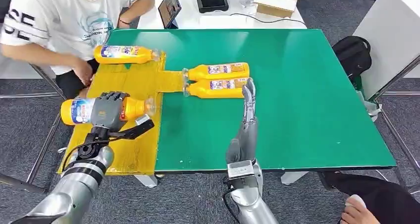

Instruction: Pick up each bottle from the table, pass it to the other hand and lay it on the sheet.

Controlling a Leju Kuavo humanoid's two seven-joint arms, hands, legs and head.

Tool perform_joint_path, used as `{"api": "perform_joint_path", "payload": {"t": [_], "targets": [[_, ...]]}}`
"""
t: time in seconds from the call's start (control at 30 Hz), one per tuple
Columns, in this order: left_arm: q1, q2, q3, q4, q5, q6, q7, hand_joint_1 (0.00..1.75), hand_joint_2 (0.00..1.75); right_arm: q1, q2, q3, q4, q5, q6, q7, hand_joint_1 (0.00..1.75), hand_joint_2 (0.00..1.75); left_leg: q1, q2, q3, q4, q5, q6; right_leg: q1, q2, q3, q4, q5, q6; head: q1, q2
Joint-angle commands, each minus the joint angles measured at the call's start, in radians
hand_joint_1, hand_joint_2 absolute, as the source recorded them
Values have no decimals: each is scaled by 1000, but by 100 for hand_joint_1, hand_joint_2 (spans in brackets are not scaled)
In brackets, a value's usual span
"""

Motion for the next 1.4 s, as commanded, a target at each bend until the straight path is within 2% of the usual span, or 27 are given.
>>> {"api": "perform_joint_path", "payload": {"t": [0.03,0.17,0.3,0.4,0.43,0.47,0.5,0.53,0.97,1.0,1.2,1.27,1.4], "targets": [[-115,38,-12,257,38,-187,-4,175,175,-35,-12,7,42,-15,24,-13,0,0,0,0,2,0,-1,1,1,-1,2,0,-1,-2,0,0],[-125,45,10,275,78,-293,6,175,175,-36,-10,10,68,-10,41,4,0,0,0,1,3,0,-1,1,1,0,3,0,-1,-2,0,0],[-128,46,15,285,90,-336,7,175,175,-38,-10,12,77,-7,47,7,0,0,1,1,3,0,-2,1,1,0,4,0,-1,-2,0,0],[-118,32,68,272,159,-356,-1,175,175,-43,-10,12,91,-2,65,23,0,0,1,2,7,-1,-2,2,2,0,7,-1,-2,-3,0,0],[-120,29,74,278,171,-376,-10,175,175,-42,-7,9,94,-12,75,31,0,175,0,2,5,-1,-1,1,1,1,5,-1,-1,-2,0,0],[-116,27,73,274,176,-373,-7,175,175,-43,-4,7,101,-12,79,32,0,175,0,1,2,-1,-1,1,0,1,2,-1,0,-1,0,0],[-116,25,69,274,172,-373,2,140,175,-43,-4,8,106,-13,84,35,0,175,0,2,6,-1,-2,1,1,1,6,-1,-1,-3,0,0],[-117,24,68,276,172,-377,4,2,175,-43,-3,8,107,-14,85,36,0,175,0,1,4,-1,-1,1,1,1,4,-1,0,-2,0,0],[-119,12,69,274,179,-386,5,0,175,-41,-5,5,117,-14,91,42,0,175,0,0,7,-1,-2,1,1,-1,7,-1,-2,-3,0,0],[-120,9,74,272,190,-394,-1,0,0,-42,-4,3,118,-13,93,45,0,175,0,1,4,-1,-1,1,1,0,5,-1,-1,-2,0,0],[-104,-9,119,255,346,-565,-140,0,0,-59,-1,-16,172,-28,148,73,0,175,0,0,4,-1,0,1,0,-1,4,-1,0,-2,0,0],[-99,-16,141,247,407,-603,-172,0,0,-63,2,-28,190,-40,165,77,0,175,0,0,8,-2,-2,2,1,-1,9,-2,-2,-3,0,0],[-87,-42,215,193,629,-755,-267,0,0,-61,6,-43,205,-46,181,78,0,175,0,0,7,-1,-1,1,1,-1,8,-2,-1,-2,0,0]]}}
